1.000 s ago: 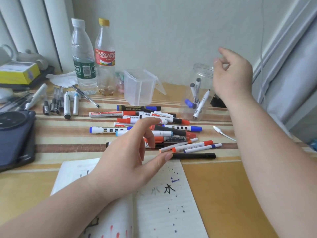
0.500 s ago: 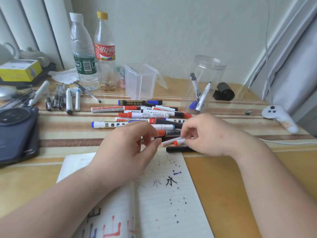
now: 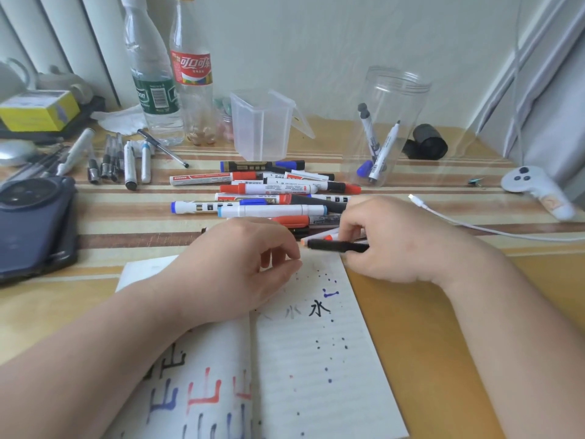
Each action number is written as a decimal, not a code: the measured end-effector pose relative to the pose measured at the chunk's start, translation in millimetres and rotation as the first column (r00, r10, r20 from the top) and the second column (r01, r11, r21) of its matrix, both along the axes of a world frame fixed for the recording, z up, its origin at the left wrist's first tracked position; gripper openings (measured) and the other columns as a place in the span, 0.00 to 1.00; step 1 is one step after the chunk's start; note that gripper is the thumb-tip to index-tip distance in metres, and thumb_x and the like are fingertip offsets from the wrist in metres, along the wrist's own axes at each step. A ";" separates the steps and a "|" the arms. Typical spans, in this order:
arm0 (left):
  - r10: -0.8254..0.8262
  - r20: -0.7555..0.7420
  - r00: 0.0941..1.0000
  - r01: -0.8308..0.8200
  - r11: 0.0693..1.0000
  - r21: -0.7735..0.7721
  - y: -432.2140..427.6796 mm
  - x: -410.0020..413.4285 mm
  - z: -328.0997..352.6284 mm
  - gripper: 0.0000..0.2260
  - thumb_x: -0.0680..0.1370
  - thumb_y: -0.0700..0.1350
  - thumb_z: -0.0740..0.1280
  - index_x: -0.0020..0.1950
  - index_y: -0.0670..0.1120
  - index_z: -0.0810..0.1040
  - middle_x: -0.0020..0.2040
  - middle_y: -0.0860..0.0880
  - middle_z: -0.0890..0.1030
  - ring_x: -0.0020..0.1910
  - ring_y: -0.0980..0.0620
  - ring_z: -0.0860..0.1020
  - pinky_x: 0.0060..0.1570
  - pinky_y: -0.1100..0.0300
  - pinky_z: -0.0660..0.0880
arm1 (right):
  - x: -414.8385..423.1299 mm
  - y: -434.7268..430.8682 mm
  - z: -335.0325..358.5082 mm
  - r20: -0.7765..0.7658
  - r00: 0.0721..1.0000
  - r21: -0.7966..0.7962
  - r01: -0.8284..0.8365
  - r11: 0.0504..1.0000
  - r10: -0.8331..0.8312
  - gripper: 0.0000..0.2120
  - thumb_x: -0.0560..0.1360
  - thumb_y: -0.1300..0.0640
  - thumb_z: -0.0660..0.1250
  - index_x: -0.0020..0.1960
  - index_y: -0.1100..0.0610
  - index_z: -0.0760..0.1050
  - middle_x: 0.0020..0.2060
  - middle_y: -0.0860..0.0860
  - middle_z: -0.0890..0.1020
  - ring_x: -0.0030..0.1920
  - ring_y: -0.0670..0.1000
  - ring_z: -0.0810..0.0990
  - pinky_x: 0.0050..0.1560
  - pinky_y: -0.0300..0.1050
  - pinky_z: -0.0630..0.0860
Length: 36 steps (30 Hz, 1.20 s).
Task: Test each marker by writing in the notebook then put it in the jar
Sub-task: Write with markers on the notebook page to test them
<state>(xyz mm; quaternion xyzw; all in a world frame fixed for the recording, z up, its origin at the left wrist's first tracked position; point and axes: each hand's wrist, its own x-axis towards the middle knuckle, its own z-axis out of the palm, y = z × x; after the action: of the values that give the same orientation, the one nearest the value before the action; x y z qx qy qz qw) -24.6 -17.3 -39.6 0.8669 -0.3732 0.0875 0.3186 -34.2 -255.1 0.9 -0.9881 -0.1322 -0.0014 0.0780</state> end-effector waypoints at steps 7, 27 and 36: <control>-0.029 -0.094 0.995 0.021 0.996 -0.087 2.9 -1.7 8.1 0.19 0.76 0.68 0.61 0.51 0.56 0.80 0.42 0.57 0.80 0.42 0.55 0.79 0.40 0.58 0.76 | 1.4 9.1 -0.7 -0.027 0.998 0.985 0.016 0.174 0.060 0.04 0.73 0.62 0.64 0.39 0.59 0.72 0.23 0.53 0.65 0.22 0.48 0.60 0.25 0.39 0.58; 0.004 -0.103 0.995 -0.010 0.998 -0.057 -4.9 -0.8 9.7 0.09 0.83 0.53 0.55 0.54 0.52 0.72 0.40 0.55 0.78 0.38 0.55 0.75 0.40 0.56 0.72 | -0.3 45.3 -20.3 -0.019 0.983 0.994 -0.001 0.106 0.181 0.05 0.76 0.57 0.66 0.44 0.59 0.77 0.28 0.59 0.75 0.23 0.54 0.68 0.24 0.39 0.64; 0.009 -0.191 0.982 -0.029 0.994 -0.101 -5.5 4.5 8.9 0.09 0.82 0.57 0.59 0.57 0.56 0.74 0.37 0.55 0.78 0.35 0.54 0.76 0.37 0.59 0.72 | 0.1 42.8 -19.0 -0.025 0.976 0.999 0.015 0.048 0.218 0.05 0.77 0.58 0.65 0.43 0.57 0.77 0.27 0.58 0.75 0.24 0.53 0.69 0.23 0.38 0.64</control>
<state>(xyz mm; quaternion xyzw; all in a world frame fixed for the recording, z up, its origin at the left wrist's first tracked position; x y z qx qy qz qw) -20.1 -22.8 -30.7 0.8572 -0.3275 0.0265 0.3965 -34.1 -212.3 -18.1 -0.6476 -0.1573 -0.0026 0.7455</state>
